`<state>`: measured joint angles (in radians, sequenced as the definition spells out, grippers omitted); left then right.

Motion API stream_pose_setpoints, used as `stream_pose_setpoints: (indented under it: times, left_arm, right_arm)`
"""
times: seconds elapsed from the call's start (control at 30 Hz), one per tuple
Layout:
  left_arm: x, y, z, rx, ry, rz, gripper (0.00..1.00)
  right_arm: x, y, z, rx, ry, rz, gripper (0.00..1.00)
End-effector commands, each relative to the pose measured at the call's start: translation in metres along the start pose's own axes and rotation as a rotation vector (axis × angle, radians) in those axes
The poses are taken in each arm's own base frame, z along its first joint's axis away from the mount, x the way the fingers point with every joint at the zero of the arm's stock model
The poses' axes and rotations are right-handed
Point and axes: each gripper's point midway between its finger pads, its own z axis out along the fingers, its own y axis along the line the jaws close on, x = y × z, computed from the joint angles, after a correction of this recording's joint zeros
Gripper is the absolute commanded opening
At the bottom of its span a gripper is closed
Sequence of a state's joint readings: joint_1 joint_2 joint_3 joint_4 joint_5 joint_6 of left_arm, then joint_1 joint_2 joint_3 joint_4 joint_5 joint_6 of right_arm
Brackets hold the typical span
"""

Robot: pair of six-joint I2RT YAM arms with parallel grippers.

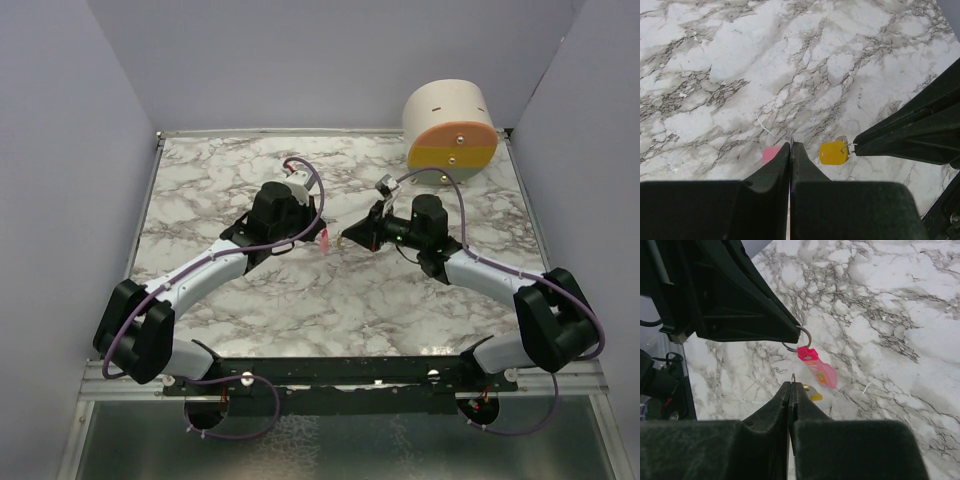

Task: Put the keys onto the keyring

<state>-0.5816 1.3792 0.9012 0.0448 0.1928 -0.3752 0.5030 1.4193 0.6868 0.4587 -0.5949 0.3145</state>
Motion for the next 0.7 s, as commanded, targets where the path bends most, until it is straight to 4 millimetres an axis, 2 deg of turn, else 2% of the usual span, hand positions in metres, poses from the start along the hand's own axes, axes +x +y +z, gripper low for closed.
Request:
stream_pose_setpoints:
  times: [0.0, 0.37, 0.67]
  left_arm:
    - [-0.02, -0.005, -0.001, 0.017, -0.067, -0.013, 0.0]
    - [-0.029, -0.009, 0.0, 0.018, -0.086, -0.055, 0.0]
    - [-0.033, -0.012, -0.001, 0.021, -0.106, -0.074, 0.0]
  right_arm:
    - [-0.016, 0.025, -0.001, -0.111, -0.05, 0.012, 0.01]
    - [-0.013, 0.032, 0.004, -0.166, -0.053, 0.119, 0.01]
    - [-0.01, 0.03, 0.008, -0.165, -0.058, 0.194, 0.01]
